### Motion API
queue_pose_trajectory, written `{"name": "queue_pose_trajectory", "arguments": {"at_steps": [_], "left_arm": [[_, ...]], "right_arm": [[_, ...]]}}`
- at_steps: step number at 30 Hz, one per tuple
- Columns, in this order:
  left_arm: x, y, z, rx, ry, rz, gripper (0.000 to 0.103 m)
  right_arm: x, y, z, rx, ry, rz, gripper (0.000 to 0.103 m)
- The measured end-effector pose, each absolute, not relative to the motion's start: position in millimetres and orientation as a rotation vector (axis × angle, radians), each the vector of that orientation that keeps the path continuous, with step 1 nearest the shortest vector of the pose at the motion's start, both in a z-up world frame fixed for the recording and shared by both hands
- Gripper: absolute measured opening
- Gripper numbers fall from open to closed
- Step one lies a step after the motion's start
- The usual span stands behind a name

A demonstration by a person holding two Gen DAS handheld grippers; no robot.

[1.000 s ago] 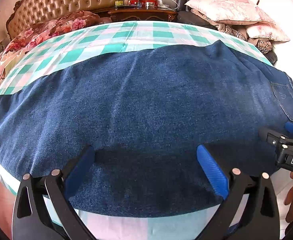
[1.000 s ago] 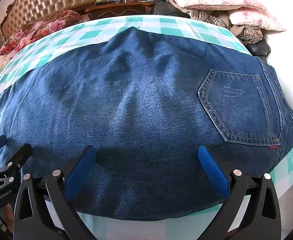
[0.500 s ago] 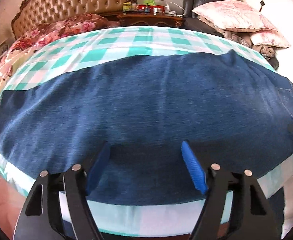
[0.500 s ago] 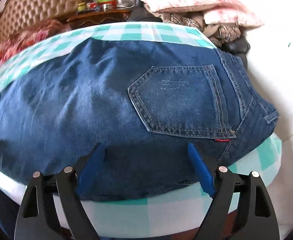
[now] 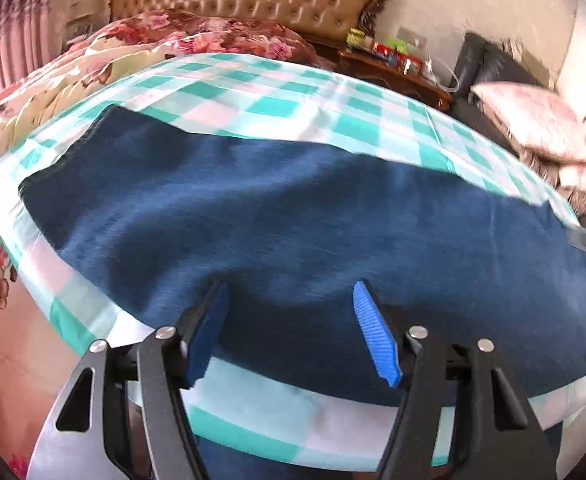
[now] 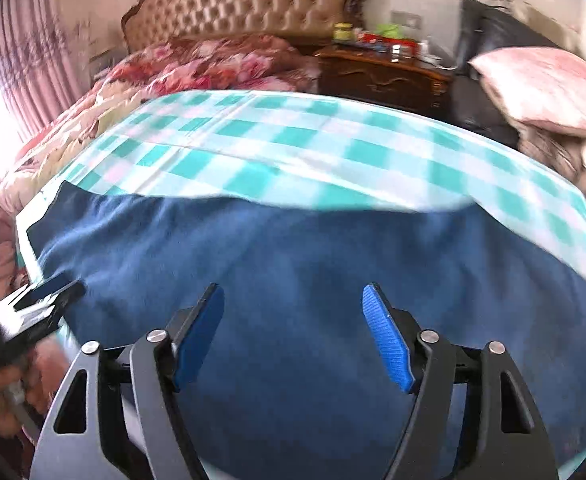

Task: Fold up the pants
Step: 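Move both open tools to the folded edge of the jeans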

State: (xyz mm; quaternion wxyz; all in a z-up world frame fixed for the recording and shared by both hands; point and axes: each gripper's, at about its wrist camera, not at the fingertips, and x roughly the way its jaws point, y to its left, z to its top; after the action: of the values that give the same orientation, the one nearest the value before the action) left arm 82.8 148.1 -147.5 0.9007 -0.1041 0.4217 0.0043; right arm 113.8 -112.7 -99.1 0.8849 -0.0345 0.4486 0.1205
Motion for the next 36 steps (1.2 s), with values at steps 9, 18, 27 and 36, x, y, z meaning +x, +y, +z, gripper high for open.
{"name": "queue_pose_trajectory", "arguments": {"at_steps": [9,18,27,36], "left_arm": [[72,192,-146,-0.319,0.823,0.003,0.042],[117,186,-119,-0.186,0.802,-0.071,0.034],[207,134,-146,0.076,0.954,-0.217,0.027],[196,270,-124,-0.192,0.904,0.109,0.029]], "right_arm": [[189,-35,-152,-0.189,1.055,0.305,0.052],[183,-33,-161,-0.239,0.984,0.249,0.051],[184,-31,-162,-0.235,0.979,0.225,0.052],[184,-33,-164,-0.23,0.961,0.212,0.059]]}}
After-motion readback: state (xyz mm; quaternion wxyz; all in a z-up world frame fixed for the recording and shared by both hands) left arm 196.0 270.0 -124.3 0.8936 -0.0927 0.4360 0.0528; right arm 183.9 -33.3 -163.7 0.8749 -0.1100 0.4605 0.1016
